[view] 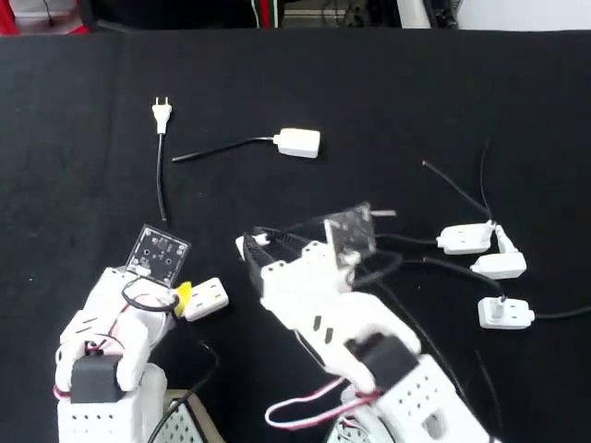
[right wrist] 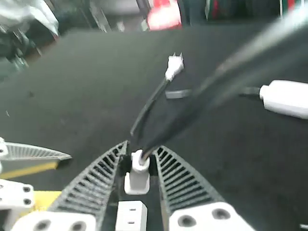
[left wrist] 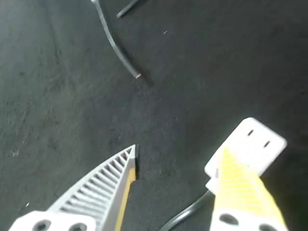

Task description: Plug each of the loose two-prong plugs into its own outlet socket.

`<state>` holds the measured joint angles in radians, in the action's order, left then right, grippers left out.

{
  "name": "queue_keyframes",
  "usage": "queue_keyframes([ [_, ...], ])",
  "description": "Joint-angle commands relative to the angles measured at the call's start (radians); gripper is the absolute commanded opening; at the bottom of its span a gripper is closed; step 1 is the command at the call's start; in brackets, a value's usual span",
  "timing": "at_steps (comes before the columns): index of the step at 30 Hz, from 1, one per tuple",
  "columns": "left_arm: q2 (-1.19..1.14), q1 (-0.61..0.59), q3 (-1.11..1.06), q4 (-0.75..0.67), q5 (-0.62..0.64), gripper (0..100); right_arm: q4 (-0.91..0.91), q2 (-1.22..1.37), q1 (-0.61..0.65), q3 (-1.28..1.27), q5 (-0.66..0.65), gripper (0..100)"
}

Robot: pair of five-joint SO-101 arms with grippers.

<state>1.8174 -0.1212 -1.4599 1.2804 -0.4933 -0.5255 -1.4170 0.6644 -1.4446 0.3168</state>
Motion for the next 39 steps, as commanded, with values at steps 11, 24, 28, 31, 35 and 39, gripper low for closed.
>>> queue_keyframes([
  [11, 0.005, -0.222, -0.065, 0.015, -0.068, 27, 0.072, 0.61, 0.133, 0.245, 0.083, 1.1],
  [24, 0.005, -0.274, -0.09, 0.012, -0.069, 27, 0.215, 0.828, 0.18, 0.266, 0.094, 1.1],
  [28, 0.005, -0.274, -0.09, 0.014, -0.069, 27, 0.21, 0.837, 0.18, 0.274, 0.092, 1.1],
  [31, 0.005, -0.272, -0.09, 0.014, -0.069, 27, 0.218, 0.839, 0.178, 0.272, 0.091, 1.1],
  [35, 0.005, -0.272, -0.09, 0.014, -0.069, 27, 0.219, 0.84, 0.173, 0.274, 0.089, 1.1],
  [39, 0.005, -0.272, -0.09, 0.014, -0.069, 27, 0.236, 0.84, 0.16, 0.271, 0.087, 1.1],
])
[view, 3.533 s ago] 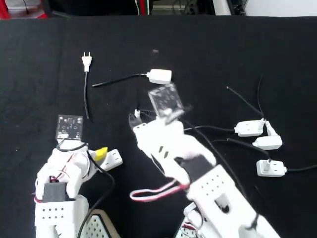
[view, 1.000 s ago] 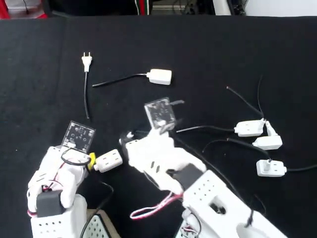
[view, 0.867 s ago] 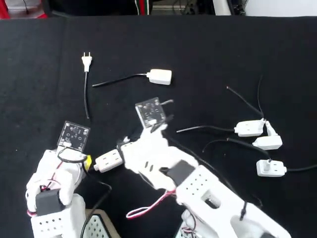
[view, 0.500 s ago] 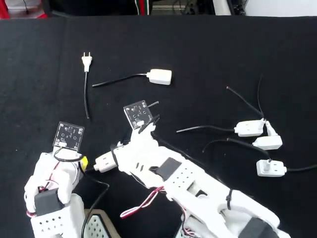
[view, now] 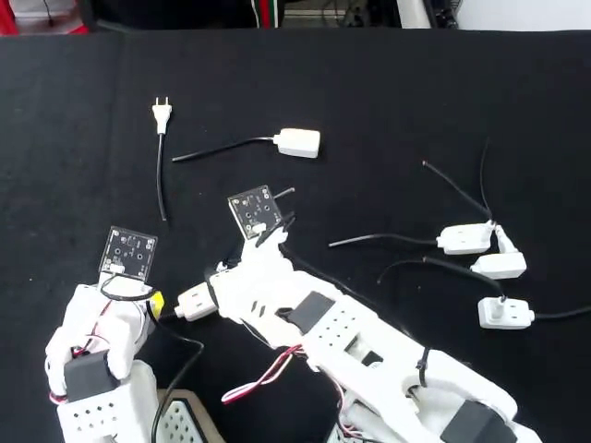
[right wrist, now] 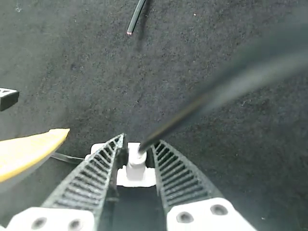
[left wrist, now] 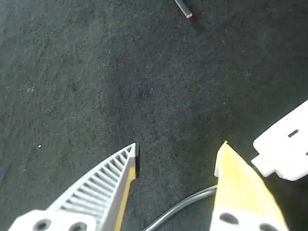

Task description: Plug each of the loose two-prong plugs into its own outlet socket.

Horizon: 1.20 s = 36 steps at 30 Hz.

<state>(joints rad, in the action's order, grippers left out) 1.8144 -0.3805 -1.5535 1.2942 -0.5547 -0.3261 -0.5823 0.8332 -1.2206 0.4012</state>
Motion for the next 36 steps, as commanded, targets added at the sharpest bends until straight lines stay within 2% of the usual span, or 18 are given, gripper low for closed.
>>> queue_keyframes([
  [1, 0.008, -0.013, 0.004, 0.0, -0.008, 27, 0.052, 0.005, -0.018, 0.044, 0.003, 1.1],
  [36, 0.008, -0.013, 0.004, 0.002, -0.008, 27, 0.061, 0.008, -0.04, -0.021, 0.008, 1.1],
])
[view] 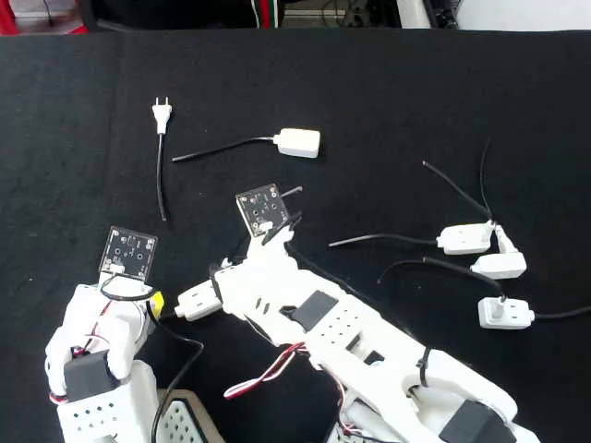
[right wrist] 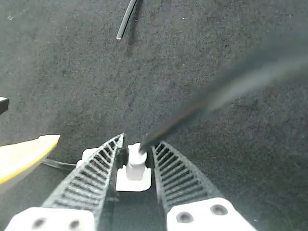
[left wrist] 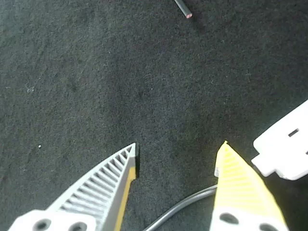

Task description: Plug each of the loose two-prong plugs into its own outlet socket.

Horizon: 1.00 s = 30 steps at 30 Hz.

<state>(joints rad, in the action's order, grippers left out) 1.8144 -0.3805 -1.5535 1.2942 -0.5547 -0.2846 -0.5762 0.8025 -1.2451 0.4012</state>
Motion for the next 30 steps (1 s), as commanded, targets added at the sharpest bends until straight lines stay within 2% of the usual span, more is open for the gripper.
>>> queue_keyframes([
  [1, 0.008, -0.013, 0.004, 0.002, -0.008, 27, 0.021, 0.007, -0.008, 0.004, 0.008, 1.1],
  [5, 0.008, -0.013, 0.004, 0.002, -0.008, 27, 0.081, 0.088, -0.008, 0.016, 0.008, 1.1],
  [8, 0.008, -0.013, 0.004, 0.002, -0.008, 27, 0.057, 0.134, -0.008, 0.056, 0.008, 1.1],
  [26, 0.008, -0.015, 0.004, 0.002, -0.008, 27, 0.003, 0.131, 0.069, 0.048, 0.0, 1.1],
  [30, 0.008, -0.015, 0.004, 0.002, -0.008, 27, 0.003, 0.136, 0.106, 0.045, -0.072, 1.1],
])
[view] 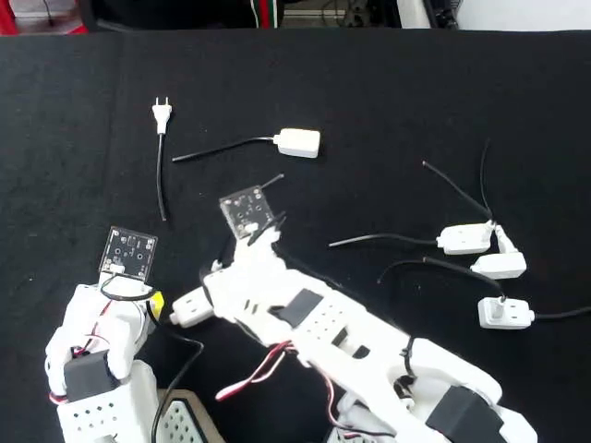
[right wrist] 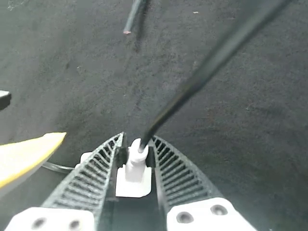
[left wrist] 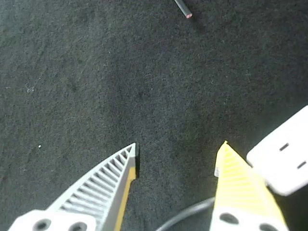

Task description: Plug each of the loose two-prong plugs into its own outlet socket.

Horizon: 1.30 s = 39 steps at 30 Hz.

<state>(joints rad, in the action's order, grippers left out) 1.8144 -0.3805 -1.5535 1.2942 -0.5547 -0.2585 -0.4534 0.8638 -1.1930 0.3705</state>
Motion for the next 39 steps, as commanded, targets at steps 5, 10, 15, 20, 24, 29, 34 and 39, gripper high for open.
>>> queue_keyframes([
  [5, 0.008, -0.015, 0.004, 0.002, -0.008, 27, -0.02, 0.013, 0.011, -0.015, -0.124, 1.1],
  [10, 0.008, -0.015, 0.004, 0.002, -0.008, 27, -0.012, 0.008, -0.054, -0.022, -0.239, 1.1],
  [15, 0.008, -0.015, 0.004, 0.002, -0.008, 27, 0.075, 0.008, -0.118, -0.033, -0.315, 1.1],
  [20, 0.008, -0.015, 0.004, 0.002, -0.008, 27, 0.092, 0.008, -0.123, -0.033, -0.322, 1.1],
  [24, 0.008, -0.015, 0.004, 0.002, -0.008, 27, 0.092, 0.008, -0.114, -0.03, -0.319, 1.1],
  [29, 0.008, -0.015, 0.004, 0.003, -0.008, 27, 0.084, 0.008, 0.018, -0.047, -0.278, 1.1],
  [34, 0.008, -0.015, 0.004, 0.003, -0.008, 27, 0.068, 0.008, 0.104, -0.067, -0.258, 1.1],
  [39, 0.008, -0.015, 0.004, 0.003, -0.008, 27, 0.063, 0.008, 0.109, -0.074, -0.258, 1.1],
])
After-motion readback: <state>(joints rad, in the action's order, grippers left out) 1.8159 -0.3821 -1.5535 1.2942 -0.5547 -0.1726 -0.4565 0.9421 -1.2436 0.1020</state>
